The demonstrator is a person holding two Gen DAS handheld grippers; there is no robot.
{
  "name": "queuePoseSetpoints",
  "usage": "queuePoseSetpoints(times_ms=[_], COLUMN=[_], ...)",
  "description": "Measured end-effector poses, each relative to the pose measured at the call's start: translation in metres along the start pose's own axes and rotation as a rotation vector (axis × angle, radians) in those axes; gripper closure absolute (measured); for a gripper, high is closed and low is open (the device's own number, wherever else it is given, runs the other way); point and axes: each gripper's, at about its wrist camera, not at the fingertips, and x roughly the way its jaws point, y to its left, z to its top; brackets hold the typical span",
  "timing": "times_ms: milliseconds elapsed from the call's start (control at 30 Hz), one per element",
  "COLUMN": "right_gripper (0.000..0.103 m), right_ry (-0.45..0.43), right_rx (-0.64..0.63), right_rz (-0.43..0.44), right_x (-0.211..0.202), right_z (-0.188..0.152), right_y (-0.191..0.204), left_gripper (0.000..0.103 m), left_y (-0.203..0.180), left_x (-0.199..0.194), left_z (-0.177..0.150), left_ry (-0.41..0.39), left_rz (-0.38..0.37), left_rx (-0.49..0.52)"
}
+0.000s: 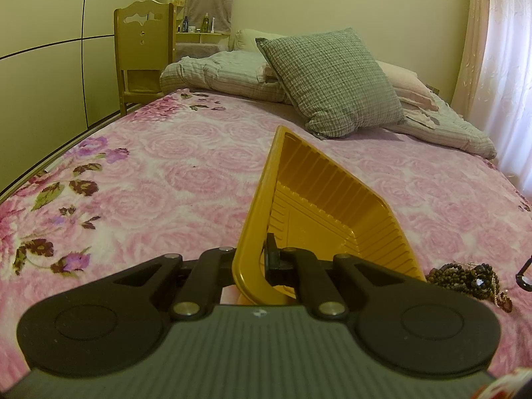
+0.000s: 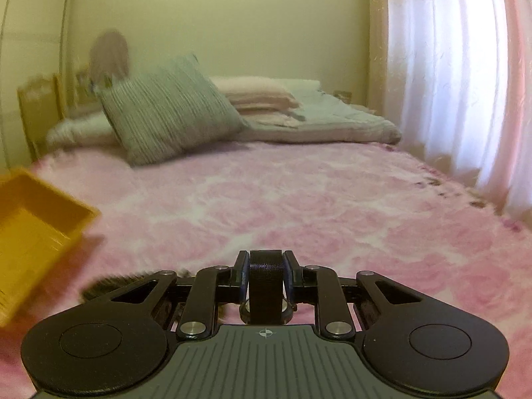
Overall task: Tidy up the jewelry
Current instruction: 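Lift the black pendant out of the jewelry pile with the right tool, then carry the black pendant over the yellow tray and open the right tool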
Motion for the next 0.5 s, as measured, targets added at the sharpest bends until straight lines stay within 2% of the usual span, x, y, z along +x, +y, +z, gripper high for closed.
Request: queuePoseSetpoints(times_ms=[67,133,233,367,500], right_gripper=[0.082,0.082,0.082,0.082,0.082], right_ry=[-0.003,0.005,0.011,-0.044,-0.035], right_rx=[0.024,-0.011,0.037,-0.125,-0.121], right_rz=[0.056,0.066,0.114,0.104,0.162], right_x=[-0.001,-0.001,-0.002,-0.014,-0.013], right_z=[0.002,0.002,0.001,-0.001,0.000], right_y=[-0.001,0.004,0.000,0.023,0.043], left_gripper=[0.097,0.097,0.097,0.097,0.097], left_y=[0.000,0.000,0.000,0.000,0.000], left_x=[0.000,0.000,0.000,0.000,-0.001], left_z=[0.000,0.000,0.000,0.000,0.000], left_ry=[0.000,0.000,0.000,-0.001,0.000], left_rz=[0.000,-0.001,0.000,-0.001,-0.005], left_rx=[-0.001,-0.001,0.000,-0.002,-0.001])
